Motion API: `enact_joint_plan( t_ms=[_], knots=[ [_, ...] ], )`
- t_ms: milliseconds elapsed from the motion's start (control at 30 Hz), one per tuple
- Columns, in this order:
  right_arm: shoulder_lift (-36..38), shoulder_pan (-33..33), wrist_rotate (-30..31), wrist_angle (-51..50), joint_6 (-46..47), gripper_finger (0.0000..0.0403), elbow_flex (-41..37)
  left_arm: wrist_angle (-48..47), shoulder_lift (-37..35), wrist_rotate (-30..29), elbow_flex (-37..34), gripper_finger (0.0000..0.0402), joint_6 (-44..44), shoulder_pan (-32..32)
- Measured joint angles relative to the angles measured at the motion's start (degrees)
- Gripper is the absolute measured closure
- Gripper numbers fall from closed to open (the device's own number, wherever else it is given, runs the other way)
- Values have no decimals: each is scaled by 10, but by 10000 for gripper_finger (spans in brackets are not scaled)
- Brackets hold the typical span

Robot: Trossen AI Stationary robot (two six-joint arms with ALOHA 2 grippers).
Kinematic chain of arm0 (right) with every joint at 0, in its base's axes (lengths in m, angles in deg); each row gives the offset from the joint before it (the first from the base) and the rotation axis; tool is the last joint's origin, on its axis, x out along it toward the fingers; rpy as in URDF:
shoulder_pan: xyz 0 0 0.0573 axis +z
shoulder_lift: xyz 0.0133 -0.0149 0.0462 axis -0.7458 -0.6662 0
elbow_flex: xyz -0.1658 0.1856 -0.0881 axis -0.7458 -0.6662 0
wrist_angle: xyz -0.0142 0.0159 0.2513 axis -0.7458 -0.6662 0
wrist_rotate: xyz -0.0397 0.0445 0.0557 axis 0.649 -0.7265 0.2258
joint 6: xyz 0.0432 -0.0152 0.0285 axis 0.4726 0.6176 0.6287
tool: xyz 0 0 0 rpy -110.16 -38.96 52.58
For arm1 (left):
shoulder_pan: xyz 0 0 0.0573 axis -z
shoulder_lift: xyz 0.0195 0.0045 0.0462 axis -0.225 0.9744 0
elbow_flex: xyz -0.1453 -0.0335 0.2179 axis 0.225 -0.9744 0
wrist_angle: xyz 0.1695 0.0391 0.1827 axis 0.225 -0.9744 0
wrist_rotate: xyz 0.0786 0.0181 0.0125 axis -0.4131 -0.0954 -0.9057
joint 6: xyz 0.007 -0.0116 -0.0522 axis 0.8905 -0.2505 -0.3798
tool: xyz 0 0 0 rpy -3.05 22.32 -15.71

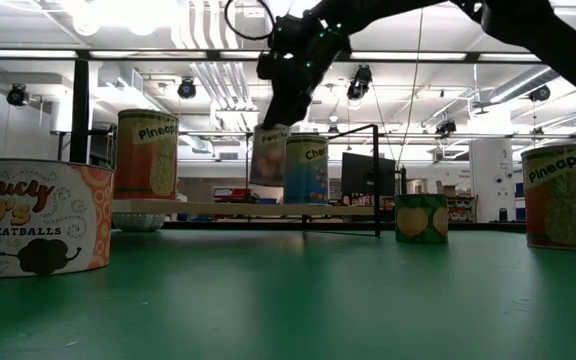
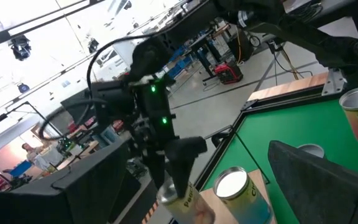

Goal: Pick and place cans onto a shelf
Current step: Put the top canned peaches on the shelf, then put the canned pineapple on the shelf

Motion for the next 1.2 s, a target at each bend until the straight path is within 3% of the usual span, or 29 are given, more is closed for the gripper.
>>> enact_joint_plan(
  t_ms=[267,900,1200],
  knots=[
    [-37,3,1,14,8,74,-5,0,0,0,0,33,0,0],
    [-37,3,2,9,10,44,1,0,0,0,0,33,0,0],
    [18,15,1,-24,21,44,38,0,0,0,0,33,0,0]
  ],
)
